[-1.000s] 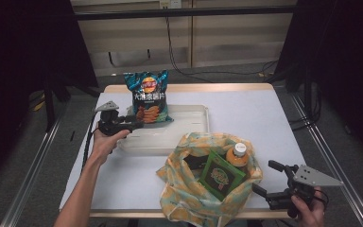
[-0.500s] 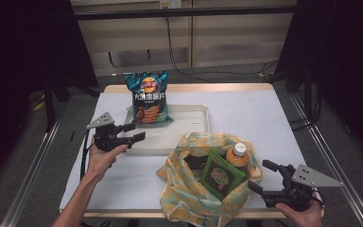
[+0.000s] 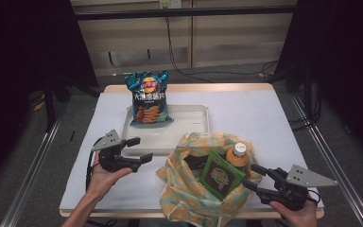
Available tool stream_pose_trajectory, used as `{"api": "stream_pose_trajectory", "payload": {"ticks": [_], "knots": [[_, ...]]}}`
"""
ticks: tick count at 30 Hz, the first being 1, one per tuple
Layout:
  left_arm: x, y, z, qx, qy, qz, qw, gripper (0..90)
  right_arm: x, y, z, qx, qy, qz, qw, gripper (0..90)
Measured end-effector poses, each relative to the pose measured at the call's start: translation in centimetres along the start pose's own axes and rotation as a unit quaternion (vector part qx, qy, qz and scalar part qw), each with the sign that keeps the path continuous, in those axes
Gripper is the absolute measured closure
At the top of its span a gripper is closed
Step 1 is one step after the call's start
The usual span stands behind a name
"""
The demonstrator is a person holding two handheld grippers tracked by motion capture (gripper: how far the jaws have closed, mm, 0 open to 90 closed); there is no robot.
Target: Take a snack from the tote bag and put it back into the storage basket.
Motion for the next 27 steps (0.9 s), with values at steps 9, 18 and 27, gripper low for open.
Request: {"api": "stream_pose_trajectory", "payload": {"ticks": [9, 18, 27], "knots": [[3.1, 0.0, 1.0, 0.028, 0.001, 0.005, 0.9996, 17.9, -0.6, -0.3, -0.9, -0.017, 0.004, -0.006, 0.9998, 52.1], [4.7, -1.6, 1.4, 0.014, -0.015, 0.003, 0.9998, 18.0, -1.1, -0.3, -2.2, -0.034, 0.012, -0.011, 0.9993, 56.8], [4.6, -1.9, 1.1, 0.013, -0.022, -0.005, 0.9997, 18.0, -1.1, -0.5, -3.4, -0.048, 0.01, -0.023, 0.9985, 62.8]]}}
Point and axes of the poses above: each handheld gripper's, and its own axes: z roughly backward along the jaws, y roughly out of its top, x roughly to its right, the point moved 8 cm from there along -z, roughly forward along the jaws, and after that the axes turned 15 degrees about -z, right-handed, at the moved point
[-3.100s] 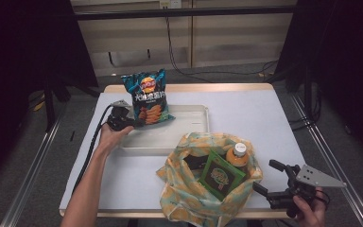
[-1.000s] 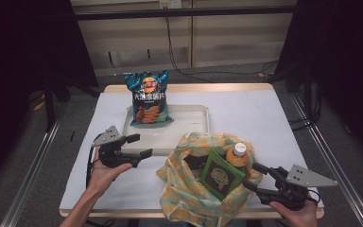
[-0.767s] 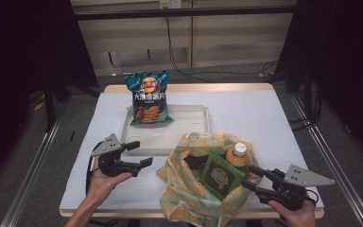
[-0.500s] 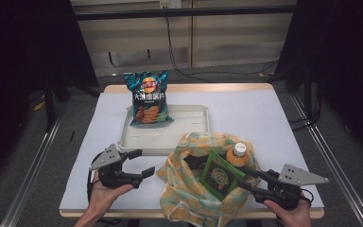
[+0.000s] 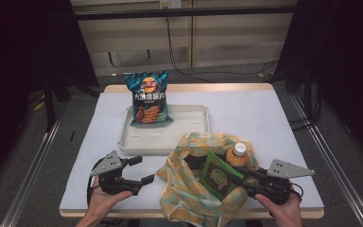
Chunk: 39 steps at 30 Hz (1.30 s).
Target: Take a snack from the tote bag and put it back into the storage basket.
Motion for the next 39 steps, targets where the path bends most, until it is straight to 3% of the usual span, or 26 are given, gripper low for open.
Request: {"api": "stream_pose_trajectory", "payload": {"ticks": [8, 16, 23, 31, 39], "knots": [[0.4, 0.1, -0.2, -0.01, -0.004, -0.013, 0.9999, 17.9, 0.0, -0.2, -0.4, -0.007, 0.0, -0.005, 1.0, 67.1], [0.0, 0.3, -0.5, -0.003, -0.002, -0.006, 1.0, 17.9, 0.3, -0.3, -0.4, -0.018, -0.009, -0.006, 0.9998, 73.2], [0.4, 0.4, -0.6, -0.004, -0.014, -0.003, 0.9999, 17.9, 0.2, 0.0, -0.2, -0.013, 0.001, 0.001, 0.9999, 73.9], [0.6, 1.1, -0.3, 0.005, -0.034, 0.005, 0.9994, 25.5, 0.0, 0.8, 0.5, 0.006, 0.009, 0.006, 0.9999, 74.1], [1.6, 2.9, -0.1, 0.02, -0.051, -0.007, 0.9985, 33.1, -0.5, 1.6, 0.7, 0.012, 0.014, 0.013, 0.9997, 74.1]]}}
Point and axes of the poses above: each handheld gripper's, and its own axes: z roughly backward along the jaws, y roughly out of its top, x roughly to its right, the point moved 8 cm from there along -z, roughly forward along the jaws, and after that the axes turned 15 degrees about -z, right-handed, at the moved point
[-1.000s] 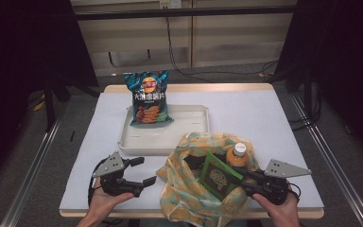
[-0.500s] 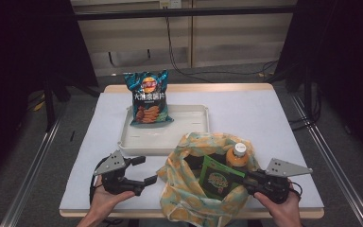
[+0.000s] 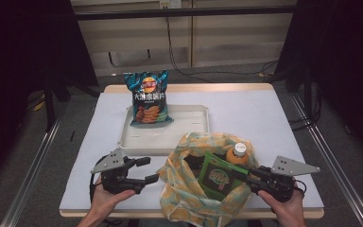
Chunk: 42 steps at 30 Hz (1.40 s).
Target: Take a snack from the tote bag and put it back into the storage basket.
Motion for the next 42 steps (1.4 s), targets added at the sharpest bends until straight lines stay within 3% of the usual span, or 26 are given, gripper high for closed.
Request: {"api": "stream_pose_trajectory", "payload": {"ticks": [9, 12, 20, 27, 28, 32, 34, 41, 42], "knots": [[0.4, 2.1, -1.6, 0.01, -0.022, -0.022, 0.9995, 39.3, -0.4, 0.7, -0.1, -0.004, 0.007, 0.016, 0.9998, 74.2], [0.4, 2.9, -2.4, 0.012, -0.021, -0.027, 0.9994, 43.6, -0.6, 1.4, 0.0, 0.001, 0.013, 0.025, 0.9996, 74.2], [0.9, 5.3, -5.7, 0.02, -0.054, -0.052, 0.997, 49.4, -1.2, 2.2, -0.7, -0.001, 0.028, 0.033, 0.9991, 74.2], [1.8, 6.1, -8.1, 0.02, -0.101, -0.06, 0.9929, 54.9, -1.6, 1.3, -1.7, -0.015, 0.039, 0.034, 0.9986, 74.3], [1.7, 6.1, -8.2, 0.018, -0.089, -0.063, 0.9939, 55.3, -1.7, 1.3, -1.7, -0.016, 0.041, 0.035, 0.9984, 74.3], [2.1, 6.4, -8.9, 0.021, -0.105, -0.063, 0.9922, 57.4, -2.0, 1.6, -1.7, -0.013, 0.045, 0.038, 0.9981, 74.3], [2.0, 6.4, -9.5, 0.023, -0.118, -0.054, 0.9913, 57.5, -2.0, 1.7, -1.8, -0.012, 0.048, 0.042, 0.9979, 74.3], [2.3, 6.1, -10.5, 0.015, -0.128, -0.053, 0.9902, 54.3, -2.3, 1.7, -1.8, -0.015, 0.055, 0.043, 0.9974, 74.3], [2.5, 5.9, -10.7, 0.015, -0.138, -0.053, 0.9889, 55.5, -2.3, 1.6, -1.8, -0.016, 0.056, 0.041, 0.9975, 74.4]]}}
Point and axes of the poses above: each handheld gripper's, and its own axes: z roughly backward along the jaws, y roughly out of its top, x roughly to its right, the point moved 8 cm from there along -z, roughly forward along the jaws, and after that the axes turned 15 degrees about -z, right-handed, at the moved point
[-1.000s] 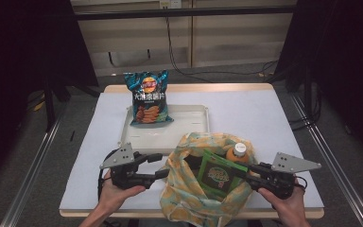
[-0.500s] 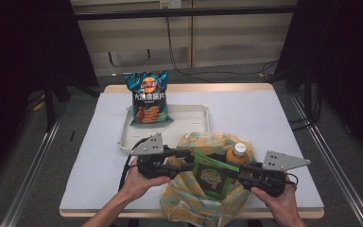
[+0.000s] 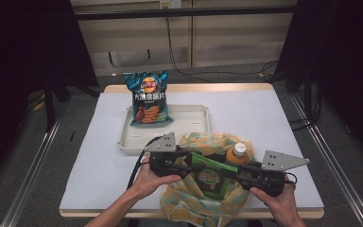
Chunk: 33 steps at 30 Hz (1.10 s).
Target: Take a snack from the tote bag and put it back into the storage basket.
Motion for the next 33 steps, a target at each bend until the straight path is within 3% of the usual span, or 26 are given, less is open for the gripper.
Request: {"api": "stream_pose_trajectory", "payload": {"ticks": [7, 13, 16, 18, 19, 20, 21, 24, 29, 30, 31, 32, 33], "knots": [[0.6, -0.5, -0.8, -0.011, -0.018, -0.017, 0.9996, 59.3, -0.1, -0.6, -0.5, -0.01, 0.005, 0.0, 0.9999, 74.3], [0.7, -0.5, -0.9, -0.006, -0.037, -0.014, 0.9992, 70.1, 0.5, -0.8, -0.4, -0.003, 0.006, -0.011, 0.9999, 73.4], [0.9, -0.6, -1.0, -0.012, -0.042, -0.023, 0.9988, 73.7, 0.8, -0.9, -0.3, -0.001, 0.004, -0.014, 0.9999, 69.0], [1.0, -0.5, -1.0, -0.013, -0.041, -0.021, 0.9989, 74.0, 0.8, -1.0, -0.3, 0.001, 0.005, -0.018, 0.9998, 60.1], [1.0, -0.5, -1.1, -0.012, -0.042, -0.018, 0.9989, 74.0, 0.8, -1.0, -0.3, 0.001, 0.005, -0.018, 0.9998, 60.1], [1.0, -0.5, -1.1, -0.013, -0.04, -0.018, 0.9989, 74.1, 0.8, -1.0, -0.2, 0.005, 0.003, -0.022, 0.9997, 50.0], [0.9, -0.5, -1.0, -0.013, -0.037, -0.018, 0.9991, 74.1, 0.8, -1.0, -0.2, 0.005, 0.003, -0.022, 0.9997, 50.0], [0.7, -0.4, -0.7, -0.011, -0.03, -0.015, 0.9994, 74.1, 1.0, -1.0, 0.2, 0.016, -0.006, -0.037, 0.9991, 38.2], [0.7, -0.1, -0.4, -0.007, -0.025, -0.015, 0.9995, 74.1, 0.7, -1.3, 0.8, 0.026, -0.021, -0.037, 0.9988, 28.4], [0.7, -0.1, -0.4, -0.004, -0.025, -0.013, 0.9996, 74.1, 0.5, -1.3, 1.3, 0.036, -0.039, -0.033, 0.9981, 20.3], [0.7, 0.0, -0.3, -0.003, -0.025, -0.013, 0.9996, 74.1, 0.5, -1.3, 1.3, 0.036, -0.039, -0.033, 0.9981, 20.3], [0.7, 0.0, -0.2, -0.001, -0.024, -0.01, 0.9997, 74.0, 0.5, -1.3, 1.8, 0.043, -0.061, -0.032, 0.9967, 16.6], [0.7, 0.1, -0.2, 0.0, -0.023, -0.009, 0.9997, 74.0, 0.5, -1.3, 1.8, 0.043, -0.061, -0.032, 0.9967, 16.6]]}}
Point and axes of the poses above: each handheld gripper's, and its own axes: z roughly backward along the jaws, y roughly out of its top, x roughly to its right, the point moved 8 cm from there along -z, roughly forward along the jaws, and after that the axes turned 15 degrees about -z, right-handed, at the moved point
